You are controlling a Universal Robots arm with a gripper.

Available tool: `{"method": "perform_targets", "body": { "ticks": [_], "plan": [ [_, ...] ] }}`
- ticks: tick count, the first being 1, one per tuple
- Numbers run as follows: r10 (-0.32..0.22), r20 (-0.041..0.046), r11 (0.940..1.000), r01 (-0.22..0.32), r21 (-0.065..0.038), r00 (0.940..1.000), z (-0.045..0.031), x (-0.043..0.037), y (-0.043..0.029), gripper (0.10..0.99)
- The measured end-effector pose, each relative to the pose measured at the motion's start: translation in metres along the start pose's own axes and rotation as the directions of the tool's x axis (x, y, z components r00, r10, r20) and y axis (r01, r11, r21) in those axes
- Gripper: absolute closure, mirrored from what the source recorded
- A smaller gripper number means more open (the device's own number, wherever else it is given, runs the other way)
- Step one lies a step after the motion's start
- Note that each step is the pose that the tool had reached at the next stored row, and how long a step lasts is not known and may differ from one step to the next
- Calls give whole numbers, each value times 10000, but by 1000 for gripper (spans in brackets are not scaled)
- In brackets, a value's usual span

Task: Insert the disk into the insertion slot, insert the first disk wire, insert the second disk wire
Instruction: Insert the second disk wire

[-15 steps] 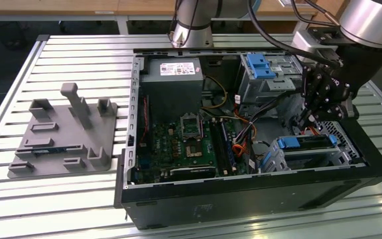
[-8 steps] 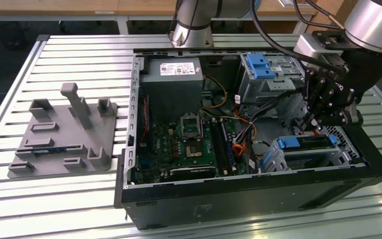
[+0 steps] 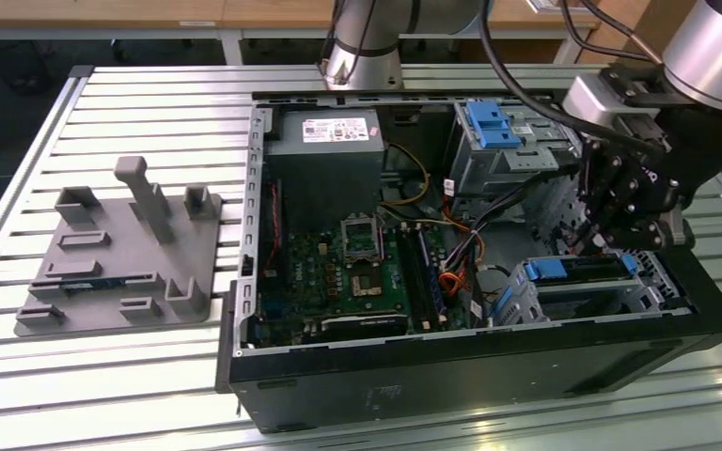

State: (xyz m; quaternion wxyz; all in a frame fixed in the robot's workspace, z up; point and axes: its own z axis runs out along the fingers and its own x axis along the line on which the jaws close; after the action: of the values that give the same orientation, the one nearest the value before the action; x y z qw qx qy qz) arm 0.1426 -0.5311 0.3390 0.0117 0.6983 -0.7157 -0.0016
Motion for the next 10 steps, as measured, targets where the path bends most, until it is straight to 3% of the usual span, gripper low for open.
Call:
{"method": "perform_targets", "body": {
  "ticks": [10],
  "plan": [
    [-2, 117, 10000, 2, -3, 9999, 1, 66, -7, 937]
  ]
}}
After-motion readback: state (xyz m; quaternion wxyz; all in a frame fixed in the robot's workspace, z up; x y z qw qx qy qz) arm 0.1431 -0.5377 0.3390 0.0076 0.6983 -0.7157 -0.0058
